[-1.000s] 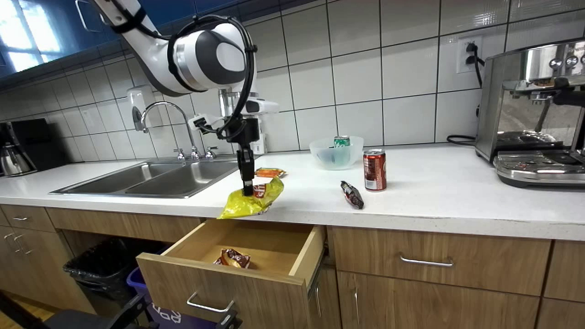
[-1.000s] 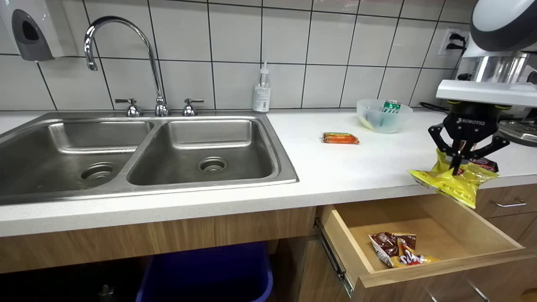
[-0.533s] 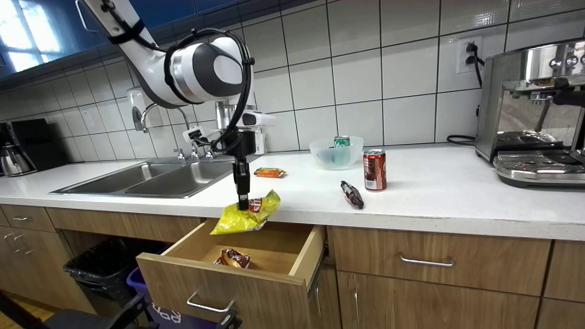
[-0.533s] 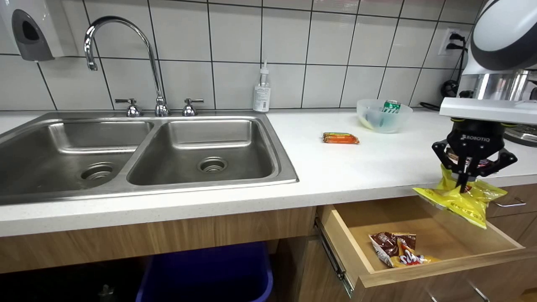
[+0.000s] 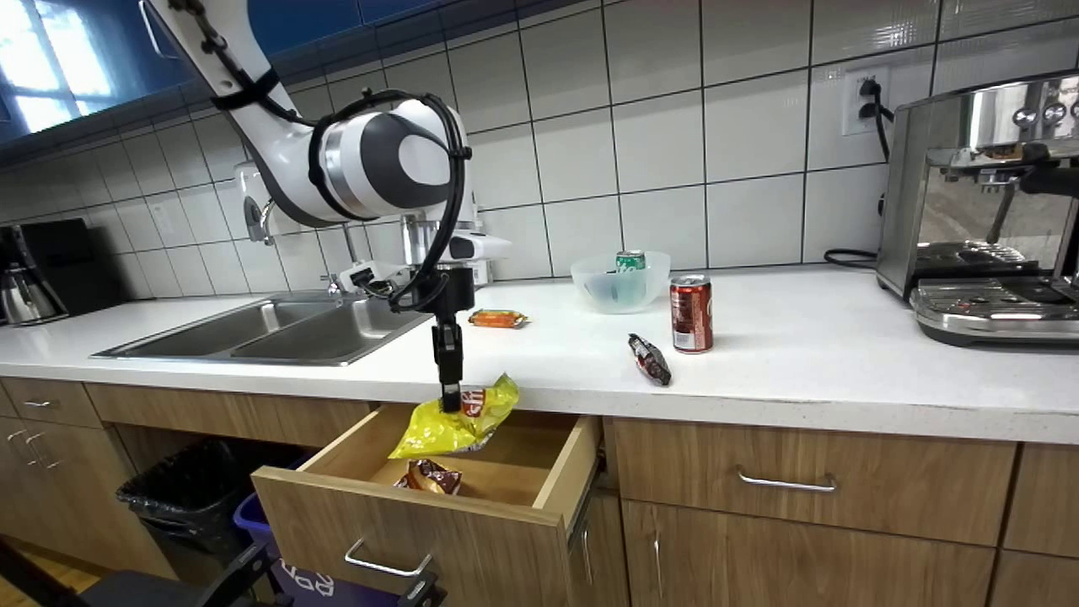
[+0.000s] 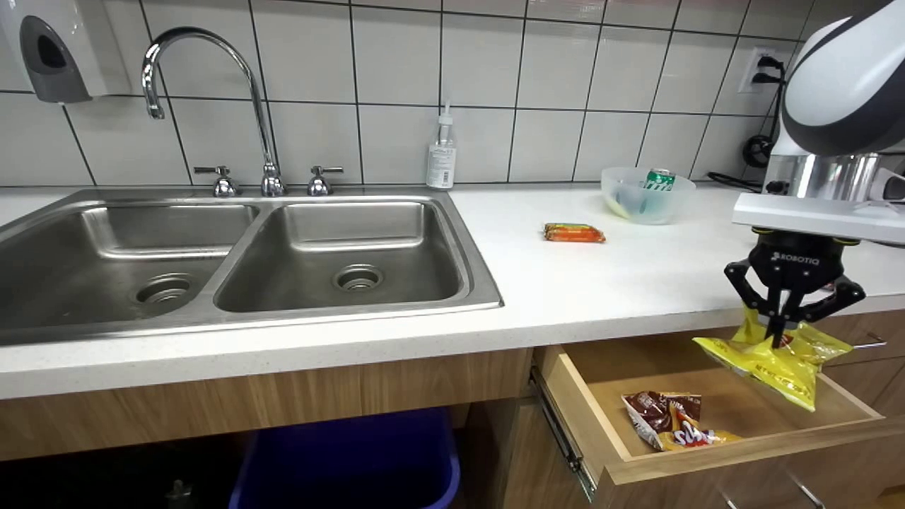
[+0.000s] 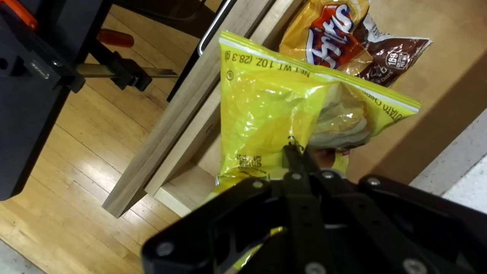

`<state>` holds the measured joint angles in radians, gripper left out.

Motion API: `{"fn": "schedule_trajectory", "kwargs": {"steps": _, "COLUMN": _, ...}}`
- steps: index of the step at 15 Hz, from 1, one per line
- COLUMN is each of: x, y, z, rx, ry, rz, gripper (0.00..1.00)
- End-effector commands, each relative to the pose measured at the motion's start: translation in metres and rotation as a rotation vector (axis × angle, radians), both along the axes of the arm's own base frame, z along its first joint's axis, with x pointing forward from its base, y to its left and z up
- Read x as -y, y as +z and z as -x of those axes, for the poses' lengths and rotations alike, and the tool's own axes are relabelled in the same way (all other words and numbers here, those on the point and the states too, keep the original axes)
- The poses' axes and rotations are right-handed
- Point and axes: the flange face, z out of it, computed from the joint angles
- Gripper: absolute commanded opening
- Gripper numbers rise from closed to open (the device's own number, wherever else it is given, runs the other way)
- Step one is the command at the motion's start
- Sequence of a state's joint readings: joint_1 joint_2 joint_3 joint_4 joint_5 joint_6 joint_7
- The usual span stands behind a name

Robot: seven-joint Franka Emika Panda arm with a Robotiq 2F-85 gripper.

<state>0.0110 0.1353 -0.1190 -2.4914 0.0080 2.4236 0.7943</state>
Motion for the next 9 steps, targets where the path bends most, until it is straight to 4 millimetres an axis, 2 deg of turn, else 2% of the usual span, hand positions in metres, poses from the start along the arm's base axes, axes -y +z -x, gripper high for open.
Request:
{"fn": "schedule_trajectory", "kwargs": {"steps": 1, "x": 0.0015, "y": -0.0098, "z": 0.0020, "rx": 0.004, "ry": -0.037, "rz": 0.019, "gripper": 0.00}}
{"fn": "schedule_trajectory", "kwargs": {"steps": 8, "x": -0.0012, "y": -0.0193, "z": 0.0058, "rx": 0.002, "ry": -0.071, "rz": 0.024, "gripper": 0.00}}
{"fn": "schedule_trajectory", "kwargs": {"steps": 9, "x": -0.0014, "y": -0.0191, "z": 0.0067, "rx": 0.003, "ry": -0.075, "rz": 0.026, "gripper": 0.26}}
